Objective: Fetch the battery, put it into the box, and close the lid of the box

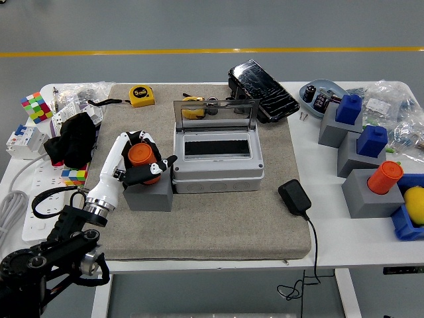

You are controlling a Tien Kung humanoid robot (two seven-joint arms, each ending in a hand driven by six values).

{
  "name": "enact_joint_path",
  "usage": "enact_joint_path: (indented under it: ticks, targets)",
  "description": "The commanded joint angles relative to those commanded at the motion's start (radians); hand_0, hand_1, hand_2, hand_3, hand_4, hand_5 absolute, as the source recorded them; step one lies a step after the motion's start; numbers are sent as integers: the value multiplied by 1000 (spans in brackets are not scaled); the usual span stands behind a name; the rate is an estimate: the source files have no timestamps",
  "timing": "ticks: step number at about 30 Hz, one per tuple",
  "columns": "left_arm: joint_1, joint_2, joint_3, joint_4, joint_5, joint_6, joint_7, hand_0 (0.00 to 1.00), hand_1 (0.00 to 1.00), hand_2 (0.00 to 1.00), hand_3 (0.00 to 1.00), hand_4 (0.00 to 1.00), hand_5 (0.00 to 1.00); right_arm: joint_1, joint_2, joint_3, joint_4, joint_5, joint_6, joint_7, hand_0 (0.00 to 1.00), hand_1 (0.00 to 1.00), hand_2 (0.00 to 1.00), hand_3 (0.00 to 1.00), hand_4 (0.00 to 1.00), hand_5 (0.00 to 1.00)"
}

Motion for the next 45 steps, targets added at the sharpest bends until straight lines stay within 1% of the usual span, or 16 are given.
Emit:
enact_joint_path:
  ticks: [2,5,7,11,14,15,17,20,22,26,27,32,33,37,44,45]
  targets:
    - [1,3,-15,-16,48,5,0,31,2,71,118,865,2,-1,0,1,0,-1,0,0,677,679,708,559,914,520]
    - [-5,22,-47,-57,127,5,0,30,2,73,118,865,2,0,0,2,0,0,0,0,675,680,708,559,914,520]
    - [-15,37,-59,-85,179,-7,11,30,2,73,118,865,2,0,0,4,0,0,0,0,675,680,708,559,914,520]
    - [-62,57,-63,-141,324,-50,150,29,2,74,118,897,2,1,-2,4,-1,1,-1,0,676,680,708,559,914,520]
    - [-116,50,-45,-148,437,-81,268,29,2,74,118,897,2,2,-2,3,-1,2,-1,0,676,680,708,559,914,520]
    - [-149,41,-28,-142,482,-103,313,25,2,78,121,998,2,2,-2,1,-1,3,-1,0,676,679,707,559,914,520]
    - [-191,30,-6,-136,556,-121,390,25,2,78,121,998,2,3,-2,-1,-1,4,-1,0,676,679,707,559,914,520]
    - [-274,7,55,-125,682,-187,520,25,2,78,121,998,2,4,-2,-5,0,6,-2,0,676,679,707,559,914,520]
    - [-321,-9,98,-113,731,-225,605,24,2,85,129,998,2,6,-3,-9,0,8,-2,0,675,679,707,559,915,522]
    - [-395,-46,176,-76,747,-234,764,24,2,85,129,998,2,7,-6,-16,-1,11,-2,0,675,679,707,559,915,522]
    - [-411,-56,192,-63,748,-228,796,23,2,94,137,998,53,8,-6,-18,-1,12,-2,0,676,679,708,558,916,523]
    - [-468,-102,234,3,791,-217,842,23,2,94,137,998,53,9,-8,-26,-2,14,-3,-1,676,679,708,558,916,523]
    - [-480,-112,242,20,805,-216,851,21,6,97,144,998,86,9,-9,-29,-2,15,-2,-1,676,679,708,558,916,524]
    - [-513,-142,263,64,829,-213,854,21,6,97,144,998,86,9,-10,-37,-1,15,-2,-1,676,679,708,558,916,524]
    - [-551,-176,294,82,895,-234,859,21,11,102,152,998,103,9,-11,-49,0,17,-2,-1,676,679,708,560,916,524]
    - [-556,-179,303,83,902,-237,859,32,37,136,190,998,166,9,-12,-49,2,17,-2,0,678,679,708,558,916,524]
